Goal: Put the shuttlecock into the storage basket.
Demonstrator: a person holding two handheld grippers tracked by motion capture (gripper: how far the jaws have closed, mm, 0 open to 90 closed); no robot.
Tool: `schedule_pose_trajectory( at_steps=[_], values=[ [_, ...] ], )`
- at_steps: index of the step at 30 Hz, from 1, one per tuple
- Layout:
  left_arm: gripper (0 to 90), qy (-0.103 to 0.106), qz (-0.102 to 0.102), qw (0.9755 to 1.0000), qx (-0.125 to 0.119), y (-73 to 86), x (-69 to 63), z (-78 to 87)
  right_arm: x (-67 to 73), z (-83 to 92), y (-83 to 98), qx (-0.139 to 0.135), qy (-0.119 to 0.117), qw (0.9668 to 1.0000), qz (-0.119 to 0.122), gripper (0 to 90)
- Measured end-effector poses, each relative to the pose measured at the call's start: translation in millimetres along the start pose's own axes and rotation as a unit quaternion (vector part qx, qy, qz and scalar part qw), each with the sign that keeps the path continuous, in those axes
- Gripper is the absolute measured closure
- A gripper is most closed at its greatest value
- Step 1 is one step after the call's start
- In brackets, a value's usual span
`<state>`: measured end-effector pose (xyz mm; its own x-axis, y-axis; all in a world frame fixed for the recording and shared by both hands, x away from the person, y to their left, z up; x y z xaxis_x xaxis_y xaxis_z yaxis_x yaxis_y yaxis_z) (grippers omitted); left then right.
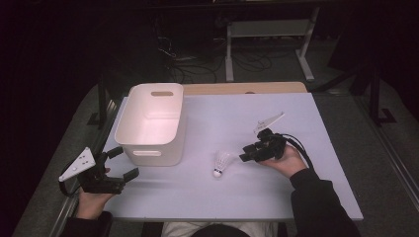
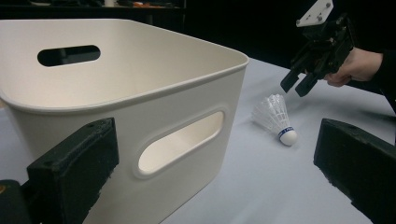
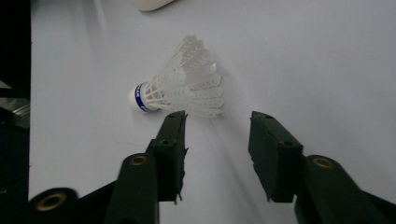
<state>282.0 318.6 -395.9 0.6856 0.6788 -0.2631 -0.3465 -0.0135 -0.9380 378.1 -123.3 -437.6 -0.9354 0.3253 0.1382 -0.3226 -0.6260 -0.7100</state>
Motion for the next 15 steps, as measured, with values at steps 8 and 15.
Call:
schedule_pose_trajectory(
  at_steps=[8,15],
  values=[
    [0.0,0.0,-0.001,1.0,0.001,0.1,0.2,-0.2,1.1,-6.4,1.5,0.008,-0.021,0.9997,-0.005,78.7],
    [0.0,-0.001,0.0,1.0,0.004,0.5,0.3,-0.6,1.6,-16.9,4.8,0.027,-0.034,0.999,-0.011,88.6]
  ],
)
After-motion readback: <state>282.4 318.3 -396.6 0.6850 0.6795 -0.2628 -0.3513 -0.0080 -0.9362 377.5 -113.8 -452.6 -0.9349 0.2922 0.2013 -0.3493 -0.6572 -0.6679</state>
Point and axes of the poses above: each handheld gripper's, and its own axes: z roughly backward along the jaws, y roughly out of its underside, x roughly to its left, the point moved 4 cm from there along -z, roughly forward along the jaws, and after that the axes turned 11 degrees about z, right-handed, at the moved point
